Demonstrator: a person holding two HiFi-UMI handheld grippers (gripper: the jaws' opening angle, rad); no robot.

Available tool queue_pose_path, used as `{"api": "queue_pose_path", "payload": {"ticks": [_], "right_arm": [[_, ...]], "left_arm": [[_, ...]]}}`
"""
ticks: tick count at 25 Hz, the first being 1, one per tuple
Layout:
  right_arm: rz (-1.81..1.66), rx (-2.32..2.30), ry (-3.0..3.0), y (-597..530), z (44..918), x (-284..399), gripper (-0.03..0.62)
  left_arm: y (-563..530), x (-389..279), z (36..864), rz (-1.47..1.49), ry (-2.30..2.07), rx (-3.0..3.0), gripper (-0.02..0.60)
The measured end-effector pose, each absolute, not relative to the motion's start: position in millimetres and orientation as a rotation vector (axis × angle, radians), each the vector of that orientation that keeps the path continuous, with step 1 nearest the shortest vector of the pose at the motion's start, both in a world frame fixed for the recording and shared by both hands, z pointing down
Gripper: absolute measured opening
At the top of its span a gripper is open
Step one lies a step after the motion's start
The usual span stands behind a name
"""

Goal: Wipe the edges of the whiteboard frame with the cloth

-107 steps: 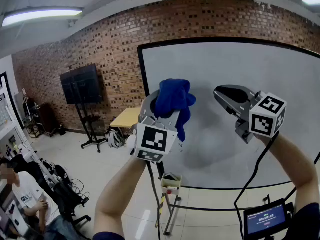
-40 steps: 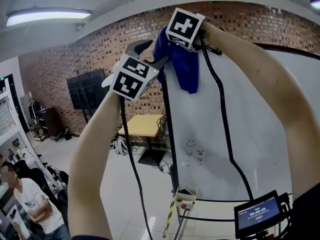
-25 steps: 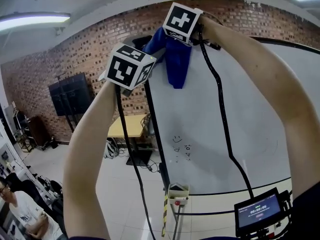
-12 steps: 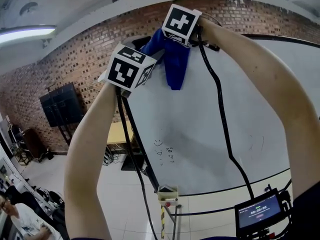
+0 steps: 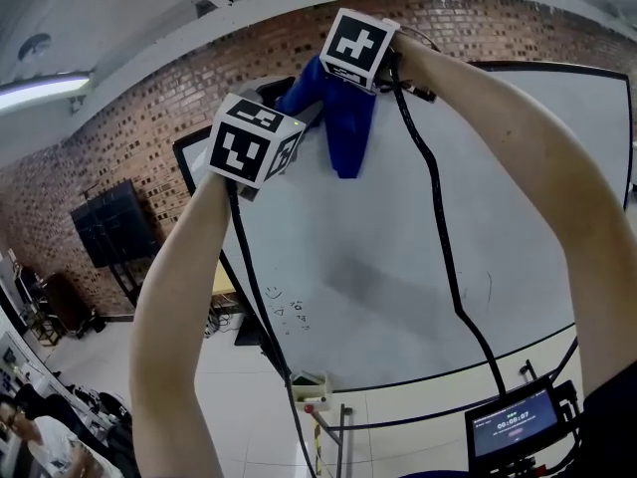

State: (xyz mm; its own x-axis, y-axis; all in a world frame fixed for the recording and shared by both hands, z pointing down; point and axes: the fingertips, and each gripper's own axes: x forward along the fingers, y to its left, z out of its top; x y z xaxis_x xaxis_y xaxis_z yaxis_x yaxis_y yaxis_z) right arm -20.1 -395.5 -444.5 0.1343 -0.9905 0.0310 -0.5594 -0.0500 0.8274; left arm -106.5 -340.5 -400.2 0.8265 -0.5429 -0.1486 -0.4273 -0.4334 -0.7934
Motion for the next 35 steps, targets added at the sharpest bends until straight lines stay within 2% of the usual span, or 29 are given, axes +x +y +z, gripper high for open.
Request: {"api": "queue_pose_path", "payload": {"ticks": [12, 26, 35], "right_arm": [[-0.740, 1.772, -1.498, -321, -449, 106, 0.117], [-0.705, 1.858, -1.467, -280, -435, 187, 0.117], [-0.654, 1.941, -1.416, -258, -438, 244, 0.117]], "left_arm": [[-277, 7, -408, -0.237, 0.725, -2.067, 0.221], [-241, 91, -398, -0.255, 0.647, -2.092, 0.219], [-215, 130, -371, -0.114, 0.566, -2.001, 0.201]]}}
